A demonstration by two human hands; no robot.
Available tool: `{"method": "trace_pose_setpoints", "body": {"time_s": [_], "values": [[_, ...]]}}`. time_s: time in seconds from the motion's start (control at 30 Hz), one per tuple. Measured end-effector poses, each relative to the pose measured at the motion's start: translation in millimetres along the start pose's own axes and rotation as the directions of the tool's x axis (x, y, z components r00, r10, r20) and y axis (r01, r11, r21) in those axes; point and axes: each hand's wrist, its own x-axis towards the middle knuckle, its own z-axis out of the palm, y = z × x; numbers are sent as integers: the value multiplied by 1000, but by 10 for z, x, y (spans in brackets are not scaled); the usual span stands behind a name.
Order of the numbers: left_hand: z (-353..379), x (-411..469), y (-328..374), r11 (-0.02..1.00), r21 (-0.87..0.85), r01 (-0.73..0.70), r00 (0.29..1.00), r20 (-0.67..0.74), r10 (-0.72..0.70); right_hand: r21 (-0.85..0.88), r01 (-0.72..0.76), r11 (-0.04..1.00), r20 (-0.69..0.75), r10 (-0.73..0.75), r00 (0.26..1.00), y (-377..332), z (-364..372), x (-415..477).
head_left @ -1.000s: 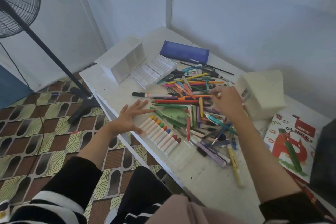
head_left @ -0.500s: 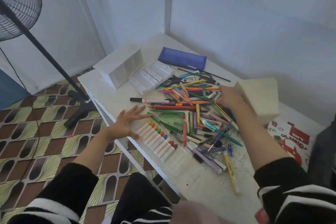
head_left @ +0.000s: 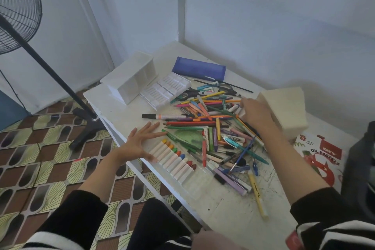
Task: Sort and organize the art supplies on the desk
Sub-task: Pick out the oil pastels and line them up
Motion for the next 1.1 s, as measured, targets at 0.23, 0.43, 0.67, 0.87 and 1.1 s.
{"method": "trace_pose_setpoints", "body": {"time_s": [0.23, 0.43, 0.67, 0.87, 1.1], "values": [[-7, -3, 8, 1000, 4, -1, 1000, 2, 1, 184, 32, 983, -126, -8, 992, 16, -189, -97], [-9, -6, 19, 1000, 12, 4, 1000, 11, -4, 589, 90, 803, -139, -9, 990, -247, -364, -457], [-3, -3, -4, 1000, -3, 3, 1000, 14, -3, 881, 17, 472, 90, -203, 975, -705, -218, -991], [-7, -7, 4, 1000, 5, -2, 1000, 9, 2, 813, 226, 537, 134, -550, 824, -1017, 58, -1320], [-2, -2, 13, 1000, 19, -1, 1000, -1, 1, 680, 412, 607, 149, -665, 732, -1028, 228, -1409]]}}
